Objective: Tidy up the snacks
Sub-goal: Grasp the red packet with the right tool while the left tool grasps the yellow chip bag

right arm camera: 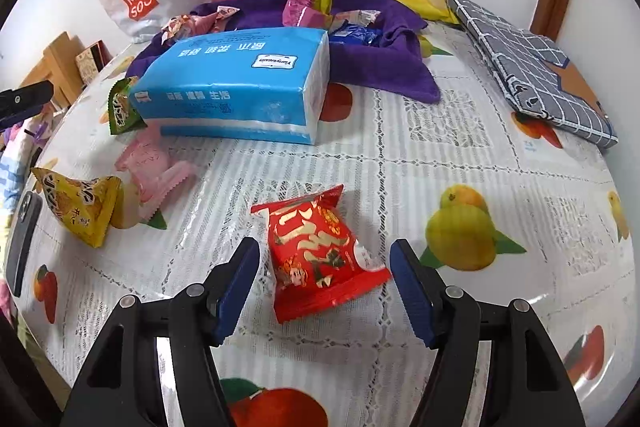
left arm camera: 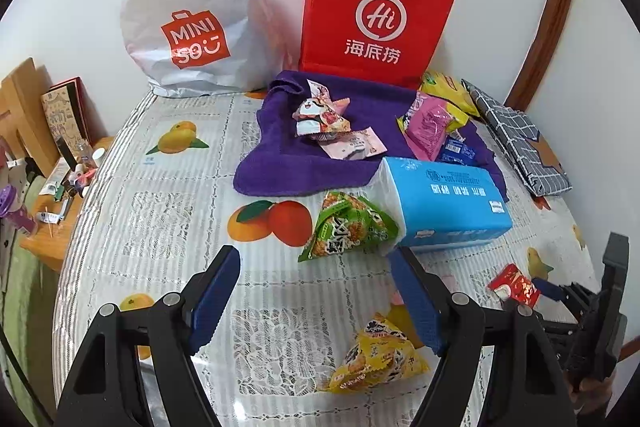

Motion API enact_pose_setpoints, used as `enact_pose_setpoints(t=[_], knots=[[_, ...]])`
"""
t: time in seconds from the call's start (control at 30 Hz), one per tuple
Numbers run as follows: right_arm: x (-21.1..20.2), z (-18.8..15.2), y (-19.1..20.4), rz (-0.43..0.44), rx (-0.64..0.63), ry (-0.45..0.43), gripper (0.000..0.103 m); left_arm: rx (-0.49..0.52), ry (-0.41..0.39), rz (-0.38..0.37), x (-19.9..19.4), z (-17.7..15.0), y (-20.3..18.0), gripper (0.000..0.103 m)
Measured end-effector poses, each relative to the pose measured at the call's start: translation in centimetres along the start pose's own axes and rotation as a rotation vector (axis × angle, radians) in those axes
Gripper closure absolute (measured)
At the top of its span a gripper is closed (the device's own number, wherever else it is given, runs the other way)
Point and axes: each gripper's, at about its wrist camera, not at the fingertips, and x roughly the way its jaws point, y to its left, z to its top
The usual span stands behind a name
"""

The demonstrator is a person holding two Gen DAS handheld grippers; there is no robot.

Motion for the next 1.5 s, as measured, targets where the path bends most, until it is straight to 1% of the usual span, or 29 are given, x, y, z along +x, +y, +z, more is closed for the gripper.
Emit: enact_pose_setpoints(t=[0.17,0.23,0.33,0.43,0.6,0.7,0.77,0.87,0.97,1.07,1.2,1.3,1.37,1.43,1.5], knots=[[1.2,0.5,0.7,0.004,-0.050,-0.005,0.036,0.009,0.012,-0.003,-0.1,-0.4,-0.1,0.027],[1.4,0.5,1.0,0.009,-0.065,-0.013,0.036,0.010,0.021,-0.020,-0.2,-0.6,-0.2,0.027],[1.4,0.6,1.0,0.032,-0.075,-0.016,0.044,0.024,0.032,-0.057,-0.2,-1.0,-0.6,0.027],[1.5,0.7,1.0,0.044,-0.071,-0.015,0.047,0.047,0.044,-0.066,-0.1,-1.7,-1.4,0.027],[1.0,0.6,1.1,0.027,-0.103,-0.028,0.046,0.082,0.071,-0.063,0.4,-2.8,-2.4,0.026],[0.5,0.4,0.7,0.030,-0.095,-0.039,0.045,0.096,0.079,-0.066,0.7,-3.5,-2.7,0.023],[0.2,0.4,0.4,0.038,-0.082,-0.053,0.040,0.105,0.091,-0.064,1.0,-3.9,-2.9,0.023],[-0.1,0.7,0.3,0.041,-0.066,-0.073,0.038,0.115,0.101,-0.056,1.2,-4.5,-3.1,0.023],[0.0,1.1,0.6,0.047,-0.078,-0.083,0.036,0.122,0.119,-0.058,1.7,-5.0,-3.2,0.023],[1.0,1.4,0.9,0.043,-0.090,-0.069,0.036,0.123,0.143,-0.055,2.4,-5.5,-3.2,0.023],[2.1,1.4,1.2,0.059,-0.094,-0.042,0.037,0.123,0.172,-0.049,3.3,-5.8,-3.5,0.023],[2.4,1.3,1.3,0.059,-0.092,-0.047,0.039,0.125,0.190,-0.051,4.0,-6.1,-3.7,0.023],[2.4,1.3,1.3,0.060,-0.094,-0.050,0.046,0.122,0.191,-0.059,4.3,-6.2,-3.7,0.023],[2.2,1.4,1.1,0.059,-0.088,-0.051,0.052,0.117,0.196,-0.070,4.5,-6.3,-3.8,0.025],[2.2,1.3,1.0,0.061,-0.082,-0.052,0.052,0.117,0.202,-0.086,4.7,-6.3,-3.9,0.036]])
